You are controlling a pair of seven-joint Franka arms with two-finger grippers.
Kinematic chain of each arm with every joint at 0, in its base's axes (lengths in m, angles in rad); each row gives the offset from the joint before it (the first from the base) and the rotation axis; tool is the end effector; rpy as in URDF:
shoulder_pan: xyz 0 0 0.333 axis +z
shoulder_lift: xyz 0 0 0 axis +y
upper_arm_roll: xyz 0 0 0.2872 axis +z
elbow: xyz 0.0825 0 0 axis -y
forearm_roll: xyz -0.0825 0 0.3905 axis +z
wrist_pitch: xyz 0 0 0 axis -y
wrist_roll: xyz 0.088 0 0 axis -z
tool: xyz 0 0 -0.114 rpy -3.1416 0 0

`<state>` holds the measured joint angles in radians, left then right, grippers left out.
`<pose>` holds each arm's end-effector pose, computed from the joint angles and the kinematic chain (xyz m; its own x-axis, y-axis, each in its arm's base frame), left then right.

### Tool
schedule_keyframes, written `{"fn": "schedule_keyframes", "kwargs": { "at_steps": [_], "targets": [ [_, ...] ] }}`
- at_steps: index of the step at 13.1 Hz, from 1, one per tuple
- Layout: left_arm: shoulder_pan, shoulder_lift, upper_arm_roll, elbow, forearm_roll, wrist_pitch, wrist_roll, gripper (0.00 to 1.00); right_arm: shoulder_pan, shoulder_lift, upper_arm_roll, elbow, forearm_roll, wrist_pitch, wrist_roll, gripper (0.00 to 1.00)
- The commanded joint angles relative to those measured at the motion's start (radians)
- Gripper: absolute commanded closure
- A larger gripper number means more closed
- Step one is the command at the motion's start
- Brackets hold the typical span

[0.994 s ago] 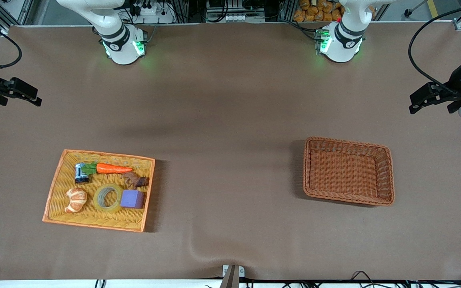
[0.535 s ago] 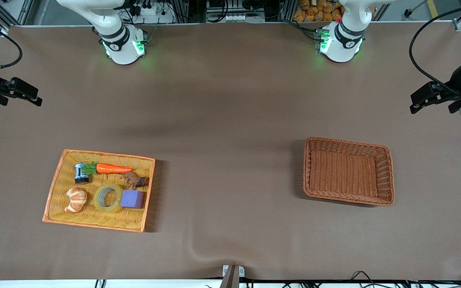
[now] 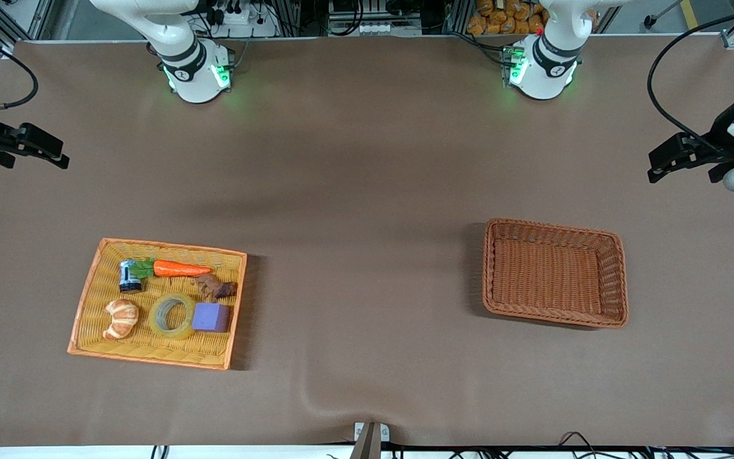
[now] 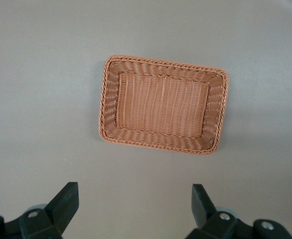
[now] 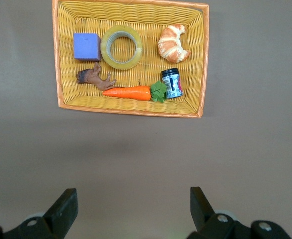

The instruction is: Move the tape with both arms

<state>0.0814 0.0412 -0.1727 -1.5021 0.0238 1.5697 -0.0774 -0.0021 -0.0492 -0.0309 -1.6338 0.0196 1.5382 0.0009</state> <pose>0.5712 -0.0476 0.5985 0.9995 -0.0135 0.0282 -0.0131 -0.9998 -0.0146 0.5423 -0.0160 0.5831 0.9984 -0.0331 -0.0464 -0.0341 -0.9992 -0.0211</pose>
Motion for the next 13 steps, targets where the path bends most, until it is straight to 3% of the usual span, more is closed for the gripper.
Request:
{"fn": "schedule_keyframes", "kwargs": {
  "at_steps": [1,9,13],
  "targets": [
    [-0.003,0.013,-0.002,0.017,0.013,-0.011,0.007,0.0,-0.001,0.011,0.012,-0.001,0.002,0.002,0.019,0.0],
    [-0.002,0.019,-0.025,0.019,0.011,-0.008,0.004,0.0,-0.047,0.244,0.005,-0.003,0.008,0.189,0.06,0.0],
    [0.0,0.019,-0.025,0.025,-0.005,-0.007,0.002,0.0,-0.062,0.418,0.006,-0.001,0.019,0.429,0.129,0.0]
  ]
}}
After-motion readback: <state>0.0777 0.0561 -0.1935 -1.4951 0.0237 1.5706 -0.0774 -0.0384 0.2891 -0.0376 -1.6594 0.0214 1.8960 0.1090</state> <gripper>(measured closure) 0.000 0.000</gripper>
